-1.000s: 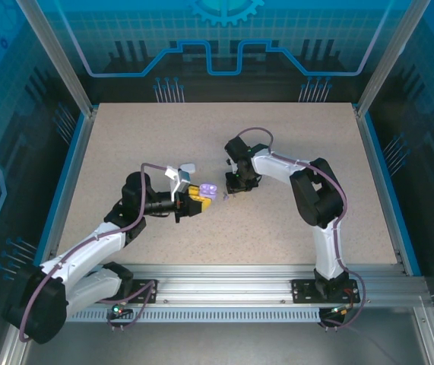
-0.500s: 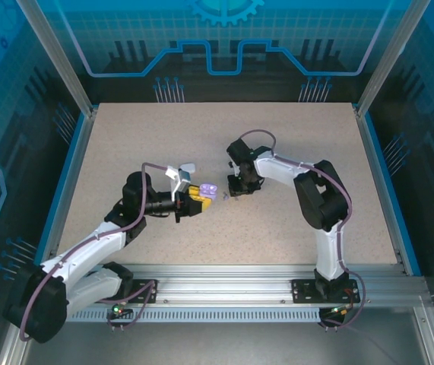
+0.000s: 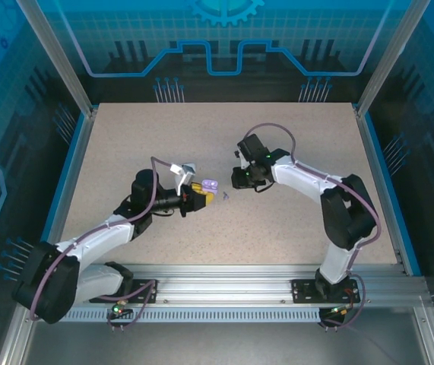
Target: Insert the wireless bluetooth earbuds into the charging case
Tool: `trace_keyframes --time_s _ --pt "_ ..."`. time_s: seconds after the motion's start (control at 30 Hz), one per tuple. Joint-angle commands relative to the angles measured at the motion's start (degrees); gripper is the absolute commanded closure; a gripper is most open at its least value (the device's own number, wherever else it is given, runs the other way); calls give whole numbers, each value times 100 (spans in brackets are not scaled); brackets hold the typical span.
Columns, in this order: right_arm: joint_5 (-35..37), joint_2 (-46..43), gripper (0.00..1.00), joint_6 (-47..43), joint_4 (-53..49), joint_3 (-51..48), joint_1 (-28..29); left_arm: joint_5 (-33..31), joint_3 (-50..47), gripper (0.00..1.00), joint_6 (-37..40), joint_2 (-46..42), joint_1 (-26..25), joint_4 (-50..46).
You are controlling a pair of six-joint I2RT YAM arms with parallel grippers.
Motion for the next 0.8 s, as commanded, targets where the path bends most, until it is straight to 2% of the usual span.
trace_keyframes --time_s 0.0,0.33,0.77 --pt "-88 -501 80 111 460 -168 -54 -326 144 86 -371 163 46 437" --pt "-117 -1760 80 43 1142 -510 53 -820 217 86 -936 438 -37 789" --pt "77 -2884 79 -209 2041 -706 657 -782 519 86 -1163 573 -396 1297"
